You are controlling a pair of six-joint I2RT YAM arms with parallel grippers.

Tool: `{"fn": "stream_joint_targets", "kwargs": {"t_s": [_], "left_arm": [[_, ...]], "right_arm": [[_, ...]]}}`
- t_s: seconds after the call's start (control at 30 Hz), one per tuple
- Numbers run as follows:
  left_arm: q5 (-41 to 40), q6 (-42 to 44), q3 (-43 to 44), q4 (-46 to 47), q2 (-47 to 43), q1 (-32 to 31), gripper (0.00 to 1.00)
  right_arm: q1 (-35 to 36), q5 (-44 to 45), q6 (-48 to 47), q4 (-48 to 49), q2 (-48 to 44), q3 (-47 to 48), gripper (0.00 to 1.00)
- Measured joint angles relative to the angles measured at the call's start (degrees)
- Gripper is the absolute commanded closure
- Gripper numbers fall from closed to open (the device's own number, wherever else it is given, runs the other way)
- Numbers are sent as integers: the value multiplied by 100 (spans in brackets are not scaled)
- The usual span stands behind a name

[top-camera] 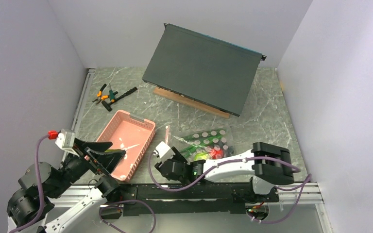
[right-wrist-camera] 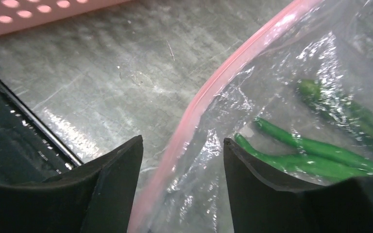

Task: Place the food in the zip-top bag and seal the zipper
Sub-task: Place the zipper food storage bag at the center of the board, then reset both arms

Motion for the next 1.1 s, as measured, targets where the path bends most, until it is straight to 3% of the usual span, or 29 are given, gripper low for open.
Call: {"fn": "stream_joint_targets", "kwargs": {"t_s": [0.2,0.27,0.3,0.5,0.77,1.1], "left_arm": [[-210,-98,2,-15,-208,0,0],[-273,-122,17,-15,-216,0,0],[-323,-131,37,-20,-212,0,0],[-695,-105,619,-103,-81,0,0],[-1082,238,1735,186,409,0,0],[-1268,555,2065,671,619,0,0]], "right_arm": [[0,-116,-275,-487,-1080,105,15],[0,-133,-444,-627,-1604,238,2],[0,-131,-551,-684,-1867,315,1],[0,140,-1410,-1106,-3095,1078,0],[0,1318,-2538,-1370,-3528,2835,0],[0,2612,-3685,-595,-4199,2992,0]]}}
